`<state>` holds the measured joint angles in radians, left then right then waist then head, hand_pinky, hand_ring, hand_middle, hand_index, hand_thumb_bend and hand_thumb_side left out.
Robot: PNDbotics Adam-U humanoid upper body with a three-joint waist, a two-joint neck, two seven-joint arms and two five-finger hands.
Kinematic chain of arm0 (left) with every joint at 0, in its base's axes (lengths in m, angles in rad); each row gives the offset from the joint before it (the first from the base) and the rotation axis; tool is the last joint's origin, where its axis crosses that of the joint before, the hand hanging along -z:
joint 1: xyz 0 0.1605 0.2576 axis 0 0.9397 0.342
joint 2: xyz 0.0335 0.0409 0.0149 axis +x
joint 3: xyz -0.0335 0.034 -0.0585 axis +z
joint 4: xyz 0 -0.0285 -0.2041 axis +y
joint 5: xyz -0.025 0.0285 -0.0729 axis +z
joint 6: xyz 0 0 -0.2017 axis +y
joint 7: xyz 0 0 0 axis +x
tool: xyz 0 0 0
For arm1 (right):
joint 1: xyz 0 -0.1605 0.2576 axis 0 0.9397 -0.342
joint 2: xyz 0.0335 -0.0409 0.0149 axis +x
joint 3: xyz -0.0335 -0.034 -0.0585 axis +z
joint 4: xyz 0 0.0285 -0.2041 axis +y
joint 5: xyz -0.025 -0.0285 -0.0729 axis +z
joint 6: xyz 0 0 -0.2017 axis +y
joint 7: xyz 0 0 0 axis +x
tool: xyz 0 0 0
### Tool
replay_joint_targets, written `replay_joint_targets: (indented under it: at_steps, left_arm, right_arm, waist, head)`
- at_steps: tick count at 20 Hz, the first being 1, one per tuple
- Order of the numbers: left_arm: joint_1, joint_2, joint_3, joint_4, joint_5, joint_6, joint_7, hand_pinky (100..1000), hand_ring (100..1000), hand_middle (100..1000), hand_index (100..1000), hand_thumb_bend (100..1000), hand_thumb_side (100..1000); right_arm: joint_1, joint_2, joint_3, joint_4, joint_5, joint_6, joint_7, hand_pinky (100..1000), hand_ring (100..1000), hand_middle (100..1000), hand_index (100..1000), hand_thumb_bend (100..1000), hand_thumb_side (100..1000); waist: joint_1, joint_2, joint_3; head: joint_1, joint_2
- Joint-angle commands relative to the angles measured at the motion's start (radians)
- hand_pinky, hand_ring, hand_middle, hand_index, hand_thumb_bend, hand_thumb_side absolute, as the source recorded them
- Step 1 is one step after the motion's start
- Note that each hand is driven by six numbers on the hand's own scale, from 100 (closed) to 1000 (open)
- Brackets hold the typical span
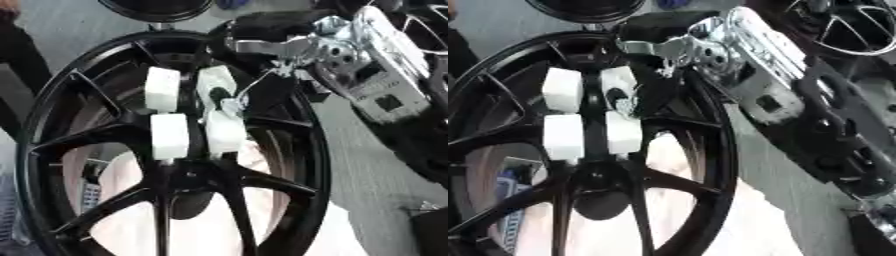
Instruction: Pull the pin out of the wheel hub.
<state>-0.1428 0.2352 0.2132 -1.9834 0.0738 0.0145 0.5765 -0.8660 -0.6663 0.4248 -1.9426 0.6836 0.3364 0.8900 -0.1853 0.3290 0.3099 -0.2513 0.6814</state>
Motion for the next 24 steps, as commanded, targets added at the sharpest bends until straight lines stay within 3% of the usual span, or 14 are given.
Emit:
replay_joint_targets:
  at_steps: [1,17,24]
  left_arm:
    - [-0.008,0.005,0.000,-0.017,0.002,-0.002,-0.005,796,561,656,781,167,447]
    - [-0.015,-0.005,-0.007,-0.017,0.006,-0.002,-0.014,799,560,658,783,148,463]
    - [-0.018,-0.007,-0.009,-0.017,0.006,-0.002,-0.017,800,560,657,782,142,468]
  right_arm:
    - [-0.013,-0.033,-0.012,0.001,-0.005,0.008,0.017,958,900,866,898,100,395]
    - [0.001,-0.050,-0.016,0.011,-0.036,-0.003,0.017,943,895,857,892,100,363]
    - [-0.001,-0.046,-0.030,-0.001,-0.030,0.001,0.004,917,837,764,827,100,329]
  waist:
    - [0.017,-0.012,0.001]
    - [0.019,0.015,0.006]
    - [0.012,0.020,0.010]
  head:
    - [-0.003,-0.015]
    - [-0.013,-0.024]
    - [-0.016,-0.030]
